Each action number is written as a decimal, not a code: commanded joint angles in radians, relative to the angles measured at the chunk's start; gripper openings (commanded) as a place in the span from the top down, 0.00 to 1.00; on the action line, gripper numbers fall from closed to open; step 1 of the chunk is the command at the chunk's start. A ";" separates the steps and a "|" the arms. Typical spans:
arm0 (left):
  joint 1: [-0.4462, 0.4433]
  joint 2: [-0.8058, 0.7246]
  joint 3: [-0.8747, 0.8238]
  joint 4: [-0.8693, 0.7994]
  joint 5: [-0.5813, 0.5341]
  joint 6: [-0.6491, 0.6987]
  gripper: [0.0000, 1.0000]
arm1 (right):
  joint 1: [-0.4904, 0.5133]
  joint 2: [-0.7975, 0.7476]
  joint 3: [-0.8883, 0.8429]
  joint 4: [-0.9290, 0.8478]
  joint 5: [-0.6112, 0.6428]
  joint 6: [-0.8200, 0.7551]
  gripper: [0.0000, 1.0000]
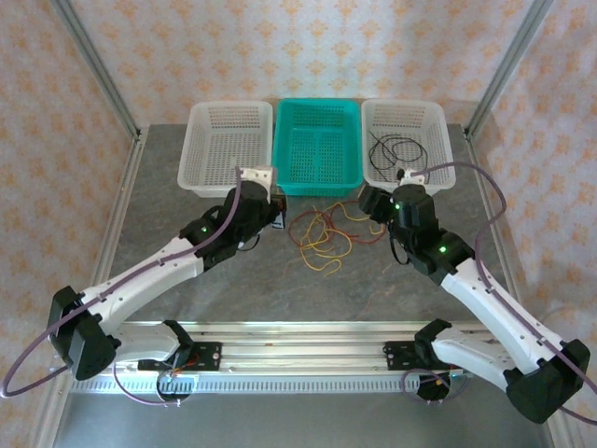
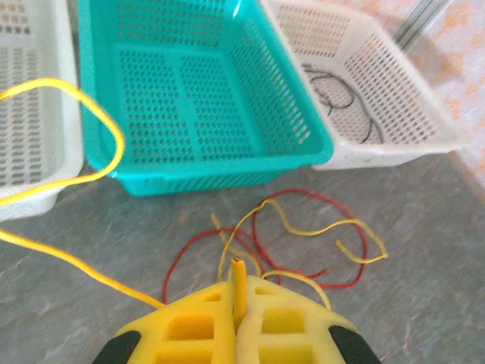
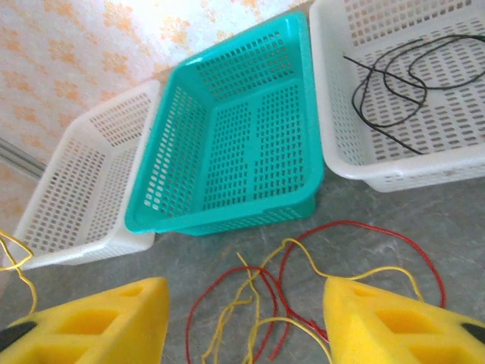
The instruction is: Untangle the cables
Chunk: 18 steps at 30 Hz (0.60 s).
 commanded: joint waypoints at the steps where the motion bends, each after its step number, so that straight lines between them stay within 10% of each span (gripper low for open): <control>1: 0.003 0.059 0.095 0.034 0.024 0.037 1.00 | -0.006 0.023 0.062 0.091 0.017 0.002 0.41; 18: 0.129 0.400 0.447 0.141 0.228 0.115 1.00 | -0.027 0.310 0.273 0.098 0.170 0.001 0.09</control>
